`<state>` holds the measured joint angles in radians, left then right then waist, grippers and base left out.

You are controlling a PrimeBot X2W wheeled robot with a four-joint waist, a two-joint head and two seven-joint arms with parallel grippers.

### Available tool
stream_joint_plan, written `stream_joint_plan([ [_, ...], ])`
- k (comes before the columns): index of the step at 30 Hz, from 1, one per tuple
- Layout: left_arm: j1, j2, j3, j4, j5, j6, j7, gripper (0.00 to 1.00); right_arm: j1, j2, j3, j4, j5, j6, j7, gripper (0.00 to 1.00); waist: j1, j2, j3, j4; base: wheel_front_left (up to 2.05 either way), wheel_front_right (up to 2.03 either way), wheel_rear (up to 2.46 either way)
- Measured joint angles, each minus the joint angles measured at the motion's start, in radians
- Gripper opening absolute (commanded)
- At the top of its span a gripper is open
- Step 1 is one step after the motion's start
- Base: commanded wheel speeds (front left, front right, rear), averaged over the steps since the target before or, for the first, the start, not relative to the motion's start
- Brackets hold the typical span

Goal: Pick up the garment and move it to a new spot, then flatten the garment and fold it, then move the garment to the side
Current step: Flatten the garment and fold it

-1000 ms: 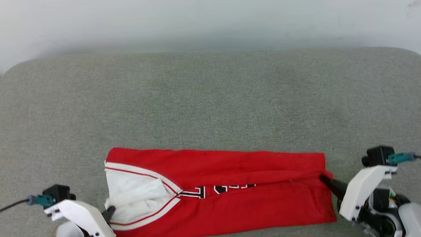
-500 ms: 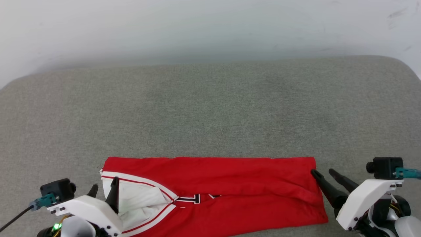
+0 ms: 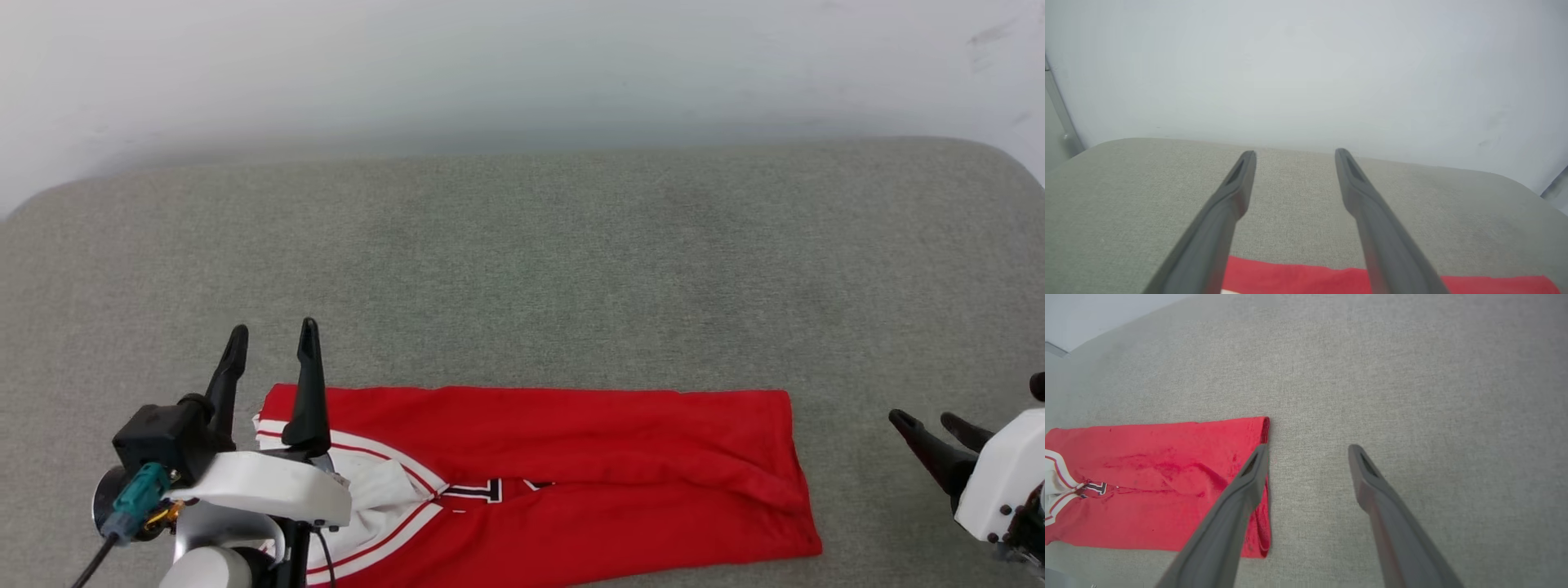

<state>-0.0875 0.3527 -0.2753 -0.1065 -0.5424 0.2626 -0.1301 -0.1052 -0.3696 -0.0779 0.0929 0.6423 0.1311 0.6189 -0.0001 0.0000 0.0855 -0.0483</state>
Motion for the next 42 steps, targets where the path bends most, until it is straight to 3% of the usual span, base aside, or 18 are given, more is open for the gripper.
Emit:
stream_joint_plan([
  [5, -0.001, -0.005, -0.016, -0.050, 0.054, 0.024, -0.050, 1.00, 0.002, 0.046, -0.037, 0.007, -0.030, 0.000, 0.125, 1.00, 0.0000, 0.0000, 0.021, 0.037, 0.00, 0.00, 0.00],
  [13, -0.012, -0.020, -0.049, -0.083, 0.075, 0.026, -0.063, 1.00, 0.001, 0.135, -0.003, 0.088, -0.035, 0.000, 0.181, 1.00, 0.0000, 0.0000, 0.072, 0.114, 0.00, 0.00, 0.00],
  [19, -0.021, -0.018, -0.066, -0.072, 0.079, 0.019, -0.054, 1.00, -0.023, 0.134, 0.025, 0.150, -0.025, 0.000, 0.218, 1.00, 0.0000, 0.0000, 0.091, 0.152, 0.00, 0.00, 0.00],
  [21, -0.021, -0.018, -0.066, -0.068, 0.079, 0.019, -0.054, 1.00, -0.030, 0.134, 0.037, 0.158, -0.021, -0.001, 0.221, 0.25, 0.0000, 0.0000, 0.088, 0.151, 0.00, 0.00, 0.00],
  [22, -0.021, -0.019, -0.066, -0.066, 0.078, 0.020, -0.054, 1.00, -0.034, 0.134, 0.045, 0.159, -0.017, -0.001, 0.222, 0.00, 0.0000, 0.0000, 0.086, 0.149, 0.00, 0.00, 0.00],
  [28, -0.020, -0.011, -0.069, -0.053, 0.074, 0.021, -0.044, 1.00, -0.055, 0.143, 0.094, 0.156, -0.004, 0.000, 0.209, 0.00, 0.0001, 0.0000, 0.063, 0.126, 0.00, 0.00, 0.00],
  [33, -0.014, 0.003, -0.067, -0.054, 0.079, 0.028, -0.035, 1.00, -0.079, 0.113, 0.083, 0.154, -0.004, 0.000, 0.188, 0.00, 0.0001, 0.0000, 0.038, 0.093, 0.00, 0.00, 0.00],
  [42, 0.002, 0.012, -0.068, -0.063, 0.074, 0.038, -0.023, 1.00, -0.079, 0.074, -0.123, 0.200, -0.033, 0.000, 0.160, 0.00, 0.0001, 0.0000, 0.014, 0.023, 0.00, 0.00, 0.00],
])
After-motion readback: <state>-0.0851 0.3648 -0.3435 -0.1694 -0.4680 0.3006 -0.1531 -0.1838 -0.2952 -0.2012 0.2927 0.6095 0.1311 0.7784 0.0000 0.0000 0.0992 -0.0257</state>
